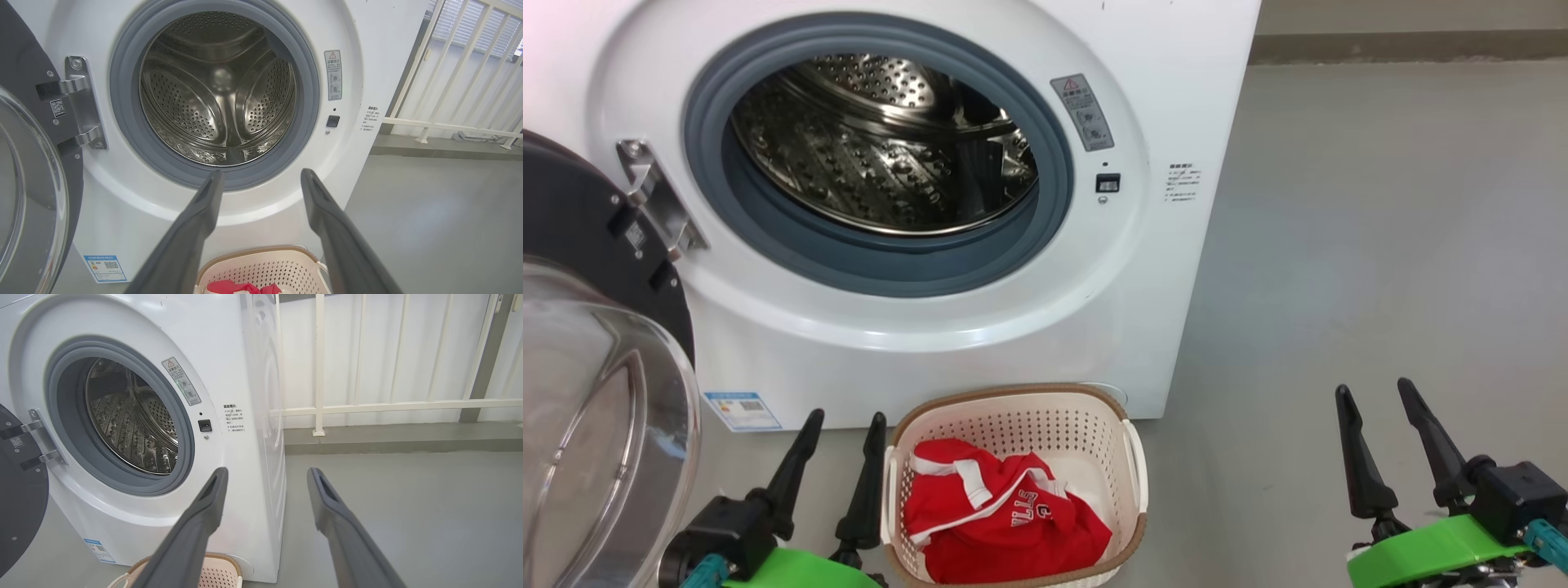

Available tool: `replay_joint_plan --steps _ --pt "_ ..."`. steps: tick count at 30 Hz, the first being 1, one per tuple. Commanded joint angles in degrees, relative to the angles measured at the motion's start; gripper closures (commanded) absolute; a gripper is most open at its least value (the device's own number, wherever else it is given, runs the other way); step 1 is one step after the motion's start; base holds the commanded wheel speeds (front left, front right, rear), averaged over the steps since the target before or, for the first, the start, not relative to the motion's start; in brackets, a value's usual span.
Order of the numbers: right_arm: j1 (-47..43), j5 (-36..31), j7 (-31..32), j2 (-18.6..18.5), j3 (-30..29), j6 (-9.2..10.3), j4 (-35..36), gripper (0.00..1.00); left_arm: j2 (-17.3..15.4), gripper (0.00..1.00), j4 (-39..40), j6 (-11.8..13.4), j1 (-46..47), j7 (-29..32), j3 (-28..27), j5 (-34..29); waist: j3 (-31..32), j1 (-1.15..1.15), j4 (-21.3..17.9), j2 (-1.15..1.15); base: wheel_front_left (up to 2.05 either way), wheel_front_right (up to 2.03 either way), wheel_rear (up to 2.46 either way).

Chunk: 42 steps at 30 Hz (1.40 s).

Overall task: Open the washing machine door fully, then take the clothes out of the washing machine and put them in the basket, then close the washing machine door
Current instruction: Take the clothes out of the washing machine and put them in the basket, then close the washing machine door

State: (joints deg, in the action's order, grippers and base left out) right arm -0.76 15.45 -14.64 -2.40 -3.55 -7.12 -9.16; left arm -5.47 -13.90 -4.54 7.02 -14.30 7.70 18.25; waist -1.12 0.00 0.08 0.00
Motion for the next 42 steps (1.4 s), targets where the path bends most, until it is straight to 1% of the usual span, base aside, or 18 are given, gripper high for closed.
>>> replay_joint_plan --steps 1,12,24,28,35,42 --pt "0.2 -1.0 -0.4 -0.5 0.8 -0.36 1.8 0.00 -0.4 0.00 1.5 -0.3 0.3 -0.7 -2.3 -0.7 0.8 0.00 -0.6 0.00 0.00 0.00 0.00" --pt "-1.1 -1.1 -0.4 -0.5 0.6 -0.36 2.6 0.00 0.6 0.00 1.2 -0.8 -0.4 -0.7 -4.4 -1.8 1.8 0.00 -2.1 0.00 0.00 0.00 0.00" --pt "-1.4 -0.8 -0.4 -0.5 0.6 -0.36 2.6 0.00 1.2 0.00 1.4 -1.3 -0.4 -0.7 -5.7 -3.0 2.1 0.00 -2.0 0.00 0.00 0.00 0.00" --pt "-1.4 -0.7 -0.4 -0.5 0.6 -0.36 2.5 0.00 1.4 0.00 1.4 -0.8 -0.4 -0.7 -6.4 -3.9 2.3 0.00 -2.0 0.00 -0.29 0.21 0.08" --pt "-1.3 -0.5 -0.4 -0.5 0.7 -0.36 2.2 0.00 1.7 0.00 1.6 -1.1 -0.5 -0.7 -6.9 -4.3 2.3 0.00 -2.0 0.00 -1.06 0.94 0.12" --pt "-1.1 -0.4 -0.4 -0.5 0.7 -0.36 2.0 0.00 2.0 0.00 2.1 -1.8 -0.4 -0.7 -7.1 -3.2 2.2 0.00 -2.0 0.00 -1.85 1.78 0.07"
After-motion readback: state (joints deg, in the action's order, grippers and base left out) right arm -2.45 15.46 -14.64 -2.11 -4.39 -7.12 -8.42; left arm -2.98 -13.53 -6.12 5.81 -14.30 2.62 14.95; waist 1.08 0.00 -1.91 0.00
